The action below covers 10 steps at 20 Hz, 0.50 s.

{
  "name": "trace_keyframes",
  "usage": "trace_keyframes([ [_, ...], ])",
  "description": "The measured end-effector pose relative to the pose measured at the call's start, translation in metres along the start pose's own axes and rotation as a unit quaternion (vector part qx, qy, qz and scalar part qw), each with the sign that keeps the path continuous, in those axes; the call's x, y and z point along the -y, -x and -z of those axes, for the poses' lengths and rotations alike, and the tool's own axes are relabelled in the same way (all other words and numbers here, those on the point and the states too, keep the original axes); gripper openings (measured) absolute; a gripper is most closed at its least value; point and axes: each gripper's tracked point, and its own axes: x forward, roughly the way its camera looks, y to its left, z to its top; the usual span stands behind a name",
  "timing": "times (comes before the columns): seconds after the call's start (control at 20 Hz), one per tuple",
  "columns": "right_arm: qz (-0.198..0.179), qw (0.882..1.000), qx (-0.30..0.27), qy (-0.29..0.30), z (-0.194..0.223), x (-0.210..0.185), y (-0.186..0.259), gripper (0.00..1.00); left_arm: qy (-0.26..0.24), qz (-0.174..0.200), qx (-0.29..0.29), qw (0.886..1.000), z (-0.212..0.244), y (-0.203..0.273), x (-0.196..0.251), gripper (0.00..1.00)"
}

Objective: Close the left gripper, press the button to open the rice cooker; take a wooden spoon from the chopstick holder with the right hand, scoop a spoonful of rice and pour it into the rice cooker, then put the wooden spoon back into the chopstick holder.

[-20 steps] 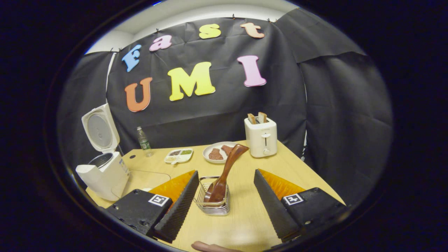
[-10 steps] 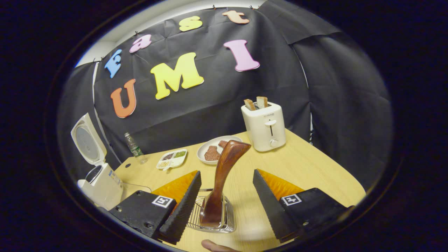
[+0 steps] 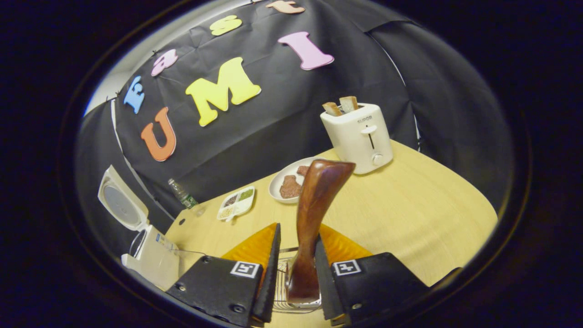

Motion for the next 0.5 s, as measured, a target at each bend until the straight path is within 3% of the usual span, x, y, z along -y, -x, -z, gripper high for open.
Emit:
trace_keyframes([
  [0.05,0.018,1.0,0.009,0.003,-0.002,0.006,0.003,0.29,-0.003,-0.001,0.0,1.0,0.0,0.0,-0.001,0.95],
  [0.15,0.019,0.999,0.027,0.013,-0.012,0.006,0.013,0.18,-0.003,0.001,-0.003,1.0,0.003,-0.001,-0.002,0.95],
  [0.5,0.028,0.99,0.075,0.115,-0.048,-0.027,0.055,0.16,0.007,0.002,-0.005,1.0,0.009,0.003,-0.005,0.95],
])
